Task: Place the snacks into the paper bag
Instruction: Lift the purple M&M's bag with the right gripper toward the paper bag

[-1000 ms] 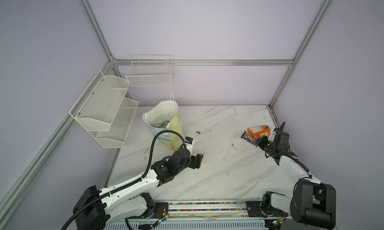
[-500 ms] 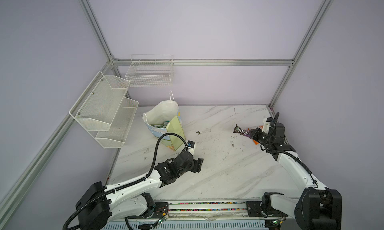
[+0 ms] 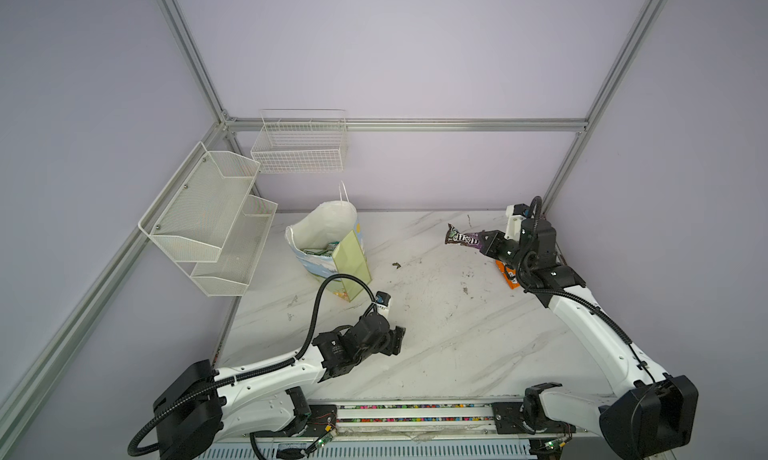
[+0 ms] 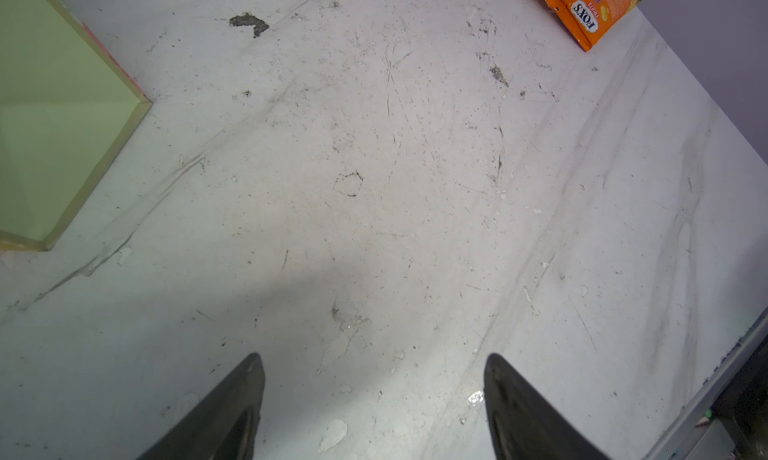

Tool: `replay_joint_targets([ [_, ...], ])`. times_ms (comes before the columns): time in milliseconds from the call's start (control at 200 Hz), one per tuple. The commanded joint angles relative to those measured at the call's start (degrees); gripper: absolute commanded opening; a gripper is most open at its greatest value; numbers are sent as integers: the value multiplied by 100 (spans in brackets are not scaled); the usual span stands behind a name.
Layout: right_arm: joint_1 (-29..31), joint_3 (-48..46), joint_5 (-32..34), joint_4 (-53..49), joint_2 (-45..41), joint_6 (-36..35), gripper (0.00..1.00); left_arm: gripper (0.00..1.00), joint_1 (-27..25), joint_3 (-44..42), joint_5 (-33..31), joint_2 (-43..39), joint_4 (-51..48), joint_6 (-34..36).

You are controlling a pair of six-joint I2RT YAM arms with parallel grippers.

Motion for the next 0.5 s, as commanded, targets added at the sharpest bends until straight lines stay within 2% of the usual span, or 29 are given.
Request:
replay_joint_targets([
  [0,262,454,419,-230,91,-149,0,82,-114,-243,-218,-22,214,-205],
  [495,1924,2445,1791,-849,1263,-727,0,81,-326,-330,-366,-51,230,-311],
])
